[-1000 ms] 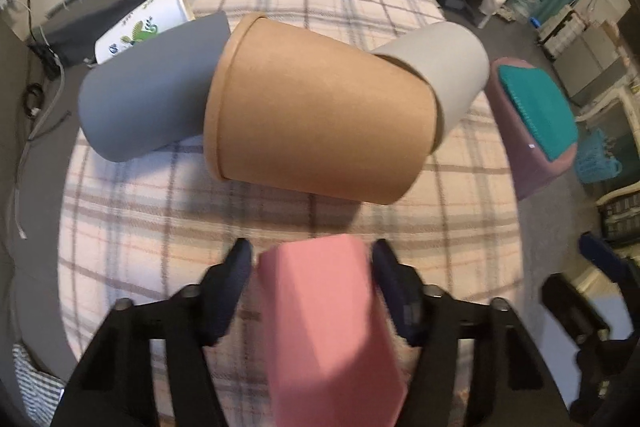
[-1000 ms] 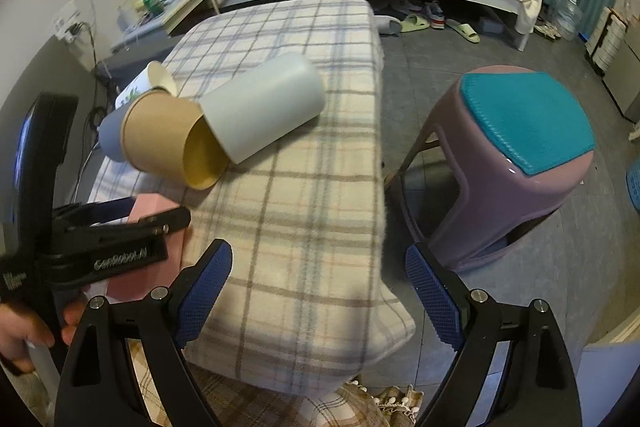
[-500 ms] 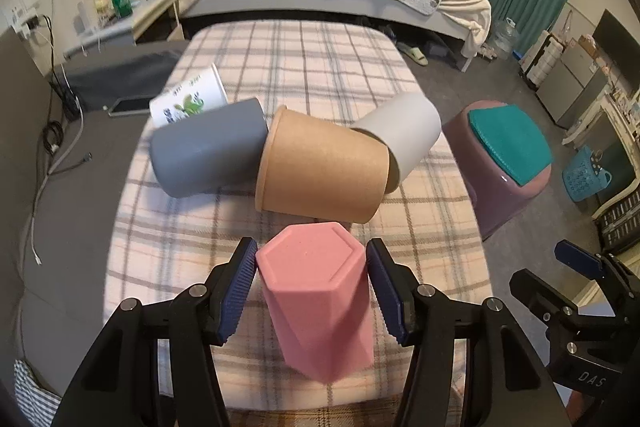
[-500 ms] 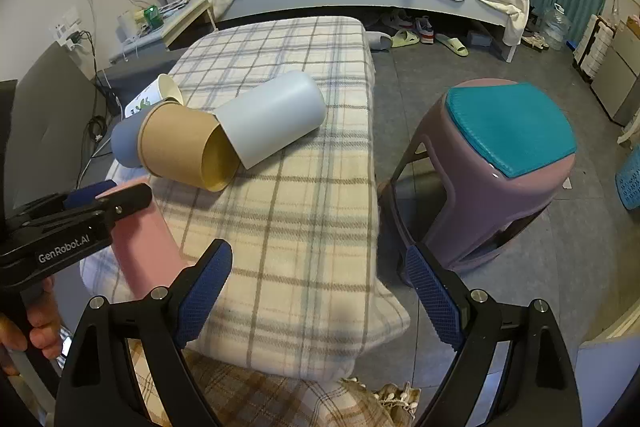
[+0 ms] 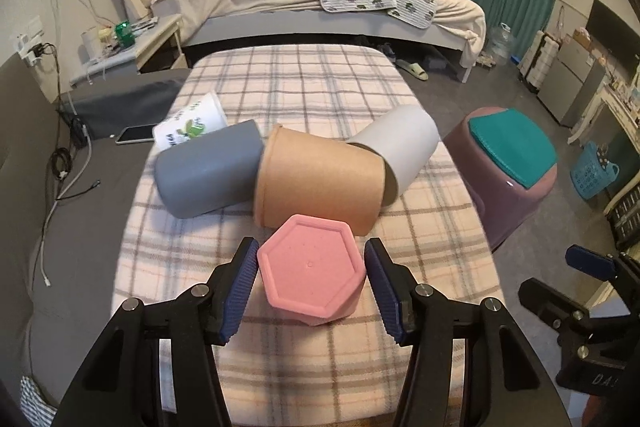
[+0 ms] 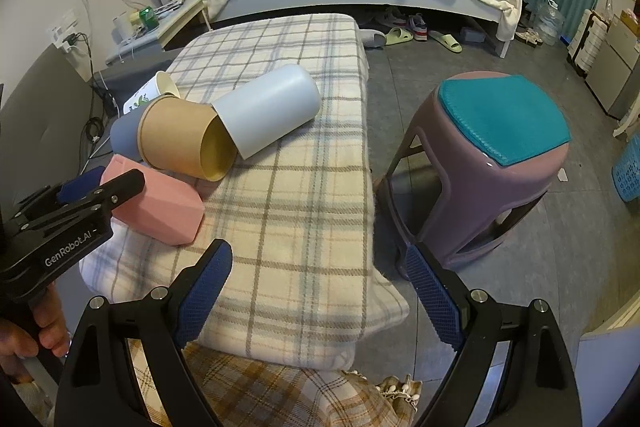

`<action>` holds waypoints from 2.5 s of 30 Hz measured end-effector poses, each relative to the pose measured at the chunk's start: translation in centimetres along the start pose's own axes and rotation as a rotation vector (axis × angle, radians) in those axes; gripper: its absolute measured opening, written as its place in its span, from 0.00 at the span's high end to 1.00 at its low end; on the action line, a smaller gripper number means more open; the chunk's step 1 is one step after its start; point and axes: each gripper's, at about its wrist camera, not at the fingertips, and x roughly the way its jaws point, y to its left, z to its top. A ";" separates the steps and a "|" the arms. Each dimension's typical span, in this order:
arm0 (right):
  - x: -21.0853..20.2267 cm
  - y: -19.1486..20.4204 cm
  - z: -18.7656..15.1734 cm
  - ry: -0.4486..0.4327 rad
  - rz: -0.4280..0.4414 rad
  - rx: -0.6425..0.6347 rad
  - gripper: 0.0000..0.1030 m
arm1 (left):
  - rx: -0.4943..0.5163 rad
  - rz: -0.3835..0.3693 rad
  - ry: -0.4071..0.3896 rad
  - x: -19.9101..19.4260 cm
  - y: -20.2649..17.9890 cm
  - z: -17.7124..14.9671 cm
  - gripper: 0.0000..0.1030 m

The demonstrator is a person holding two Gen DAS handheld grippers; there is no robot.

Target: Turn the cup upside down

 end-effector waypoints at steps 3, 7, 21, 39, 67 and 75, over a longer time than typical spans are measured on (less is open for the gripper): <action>0.3 -0.1 -0.1 0.006 0.003 0.006 0.14 | 0.005 -0.015 0.005 0.7 -0.5 0.0 0.45; 0.4 -0.5 -0.2 0.008 0.003 0.016 0.14 | 0.014 -0.012 0.011 1.1 -0.7 0.2 0.43; -2.4 -0.4 0.2 -0.055 0.009 0.025 0.14 | -0.014 -0.037 -0.063 -3.1 0.0 0.7 0.28; -14.5 4.6 -2.5 -0.314 0.005 -0.057 0.14 | 0.001 0.005 -0.350 -18.3 2.3 -2.7 0.28; -11.1 7.0 -7.0 -0.357 0.014 -0.084 0.00 | -0.075 0.116 -0.374 -16.4 5.6 -10.2 0.06; -11.4 6.8 -7.0 -0.385 -0.002 -0.096 0.00 | -0.066 0.127 -0.367 -16.3 5.8 -10.6 0.05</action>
